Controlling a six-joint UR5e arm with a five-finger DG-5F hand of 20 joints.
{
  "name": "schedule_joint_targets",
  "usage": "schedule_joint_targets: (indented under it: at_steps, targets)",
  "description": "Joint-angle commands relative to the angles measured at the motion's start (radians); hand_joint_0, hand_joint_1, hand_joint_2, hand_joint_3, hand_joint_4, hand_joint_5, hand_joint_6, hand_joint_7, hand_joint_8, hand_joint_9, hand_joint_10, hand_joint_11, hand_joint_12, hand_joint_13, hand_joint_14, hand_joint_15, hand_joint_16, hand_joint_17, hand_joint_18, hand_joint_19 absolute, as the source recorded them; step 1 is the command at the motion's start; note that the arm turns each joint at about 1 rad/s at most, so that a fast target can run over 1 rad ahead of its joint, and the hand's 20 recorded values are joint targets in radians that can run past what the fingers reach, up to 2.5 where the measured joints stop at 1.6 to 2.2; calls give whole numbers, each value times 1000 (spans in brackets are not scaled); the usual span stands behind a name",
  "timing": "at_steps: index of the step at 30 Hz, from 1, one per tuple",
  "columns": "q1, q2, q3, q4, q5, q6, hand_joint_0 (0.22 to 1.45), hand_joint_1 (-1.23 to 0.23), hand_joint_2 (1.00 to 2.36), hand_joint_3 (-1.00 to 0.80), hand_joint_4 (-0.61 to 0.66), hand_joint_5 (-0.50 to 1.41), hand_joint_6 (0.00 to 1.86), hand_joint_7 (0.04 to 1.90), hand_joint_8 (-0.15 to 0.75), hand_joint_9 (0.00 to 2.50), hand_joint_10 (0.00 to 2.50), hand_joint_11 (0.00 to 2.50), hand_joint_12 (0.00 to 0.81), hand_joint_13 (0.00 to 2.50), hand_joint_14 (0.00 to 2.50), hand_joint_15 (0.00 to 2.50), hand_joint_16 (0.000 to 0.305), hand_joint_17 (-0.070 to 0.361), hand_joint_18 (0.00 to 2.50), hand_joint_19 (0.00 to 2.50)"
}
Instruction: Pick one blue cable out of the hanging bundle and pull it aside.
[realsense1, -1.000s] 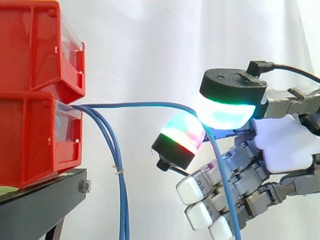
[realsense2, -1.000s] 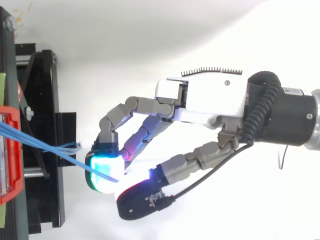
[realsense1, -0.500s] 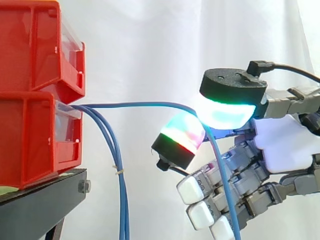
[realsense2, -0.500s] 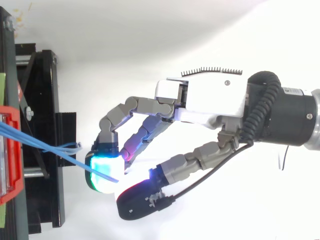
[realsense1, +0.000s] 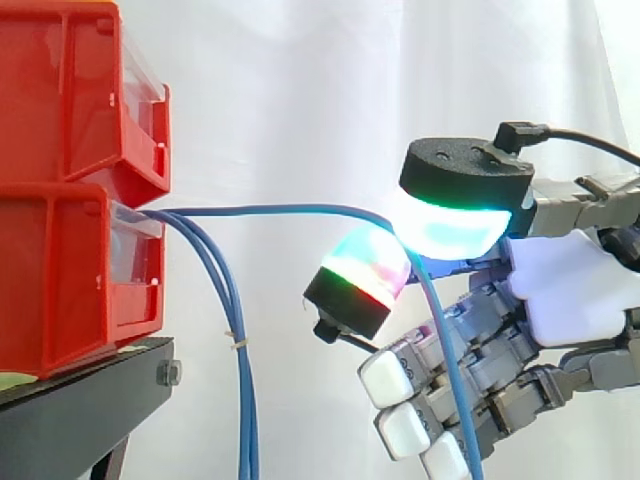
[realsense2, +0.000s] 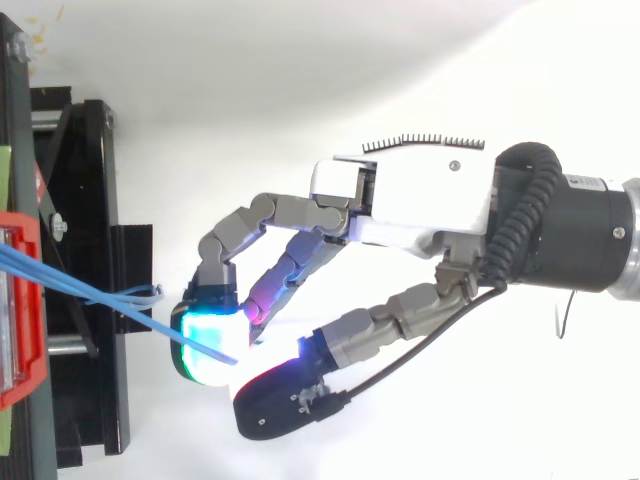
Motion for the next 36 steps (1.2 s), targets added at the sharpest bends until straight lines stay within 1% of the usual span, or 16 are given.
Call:
schedule_joint_targets:
  at_steps: [1, 36]
  targets:
    - [0, 0, 1, 0, 0, 0, 565, -932, 1140, 104, -242, -39, 875, 1066, 311, 960, 2, 93, 423, 845, 13, 343, 61, 137, 704, 420]
    - [0, 0, 1, 0, 0, 0, 561, -928, 1157, 98, -241, -39, 875, 1064, 310, 966, 3, 94, 422, 854, 12, 352, 61, 137, 703, 419]
